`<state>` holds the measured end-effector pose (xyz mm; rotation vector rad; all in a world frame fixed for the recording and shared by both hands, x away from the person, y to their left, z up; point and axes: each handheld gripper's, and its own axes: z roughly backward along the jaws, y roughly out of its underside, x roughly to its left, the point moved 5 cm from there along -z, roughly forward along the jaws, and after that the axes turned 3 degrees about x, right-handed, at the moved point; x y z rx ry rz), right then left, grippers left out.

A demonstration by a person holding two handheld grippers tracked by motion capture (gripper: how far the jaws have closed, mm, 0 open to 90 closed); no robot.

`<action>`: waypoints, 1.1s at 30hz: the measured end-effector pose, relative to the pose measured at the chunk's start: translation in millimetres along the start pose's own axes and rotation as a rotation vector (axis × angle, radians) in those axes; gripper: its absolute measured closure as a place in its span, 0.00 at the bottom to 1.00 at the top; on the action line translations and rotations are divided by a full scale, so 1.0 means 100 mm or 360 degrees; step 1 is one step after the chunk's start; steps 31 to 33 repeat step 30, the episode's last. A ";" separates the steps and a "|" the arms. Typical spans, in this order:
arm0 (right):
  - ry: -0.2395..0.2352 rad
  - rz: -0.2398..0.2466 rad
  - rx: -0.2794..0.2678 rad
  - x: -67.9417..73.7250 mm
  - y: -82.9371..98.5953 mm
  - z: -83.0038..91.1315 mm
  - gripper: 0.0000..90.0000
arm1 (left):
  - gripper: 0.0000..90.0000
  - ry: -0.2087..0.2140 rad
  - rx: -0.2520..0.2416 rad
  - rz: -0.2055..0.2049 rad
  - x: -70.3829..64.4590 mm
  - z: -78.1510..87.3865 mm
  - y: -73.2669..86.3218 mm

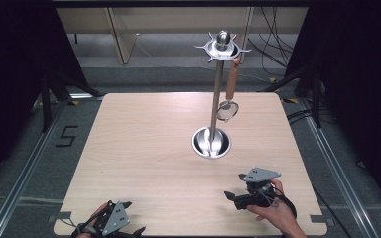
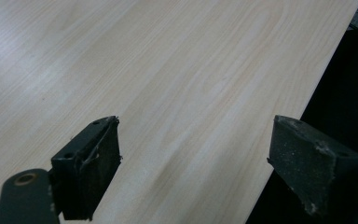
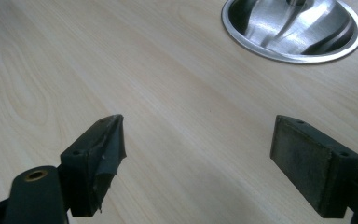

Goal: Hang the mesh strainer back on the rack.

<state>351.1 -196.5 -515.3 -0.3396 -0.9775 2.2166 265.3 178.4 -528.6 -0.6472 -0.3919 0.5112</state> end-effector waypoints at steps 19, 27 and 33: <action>0.0010 0.0039 0.0056 0.07 0.08 0.02 0.21 | 0.18 0.0016 -0.0009 0.0012 -0.02 -0.01 0.00; 0.0023 0.0046 0.0058 0.07 0.08 0.01 0.21 | 0.18 0.0016 -0.0010 0.0014 -0.01 -0.01 0.00; 0.0014 0.0050 0.0069 0.07 0.09 0.01 0.21 | 0.18 0.0016 -0.0010 0.0014 -0.01 -0.01 0.00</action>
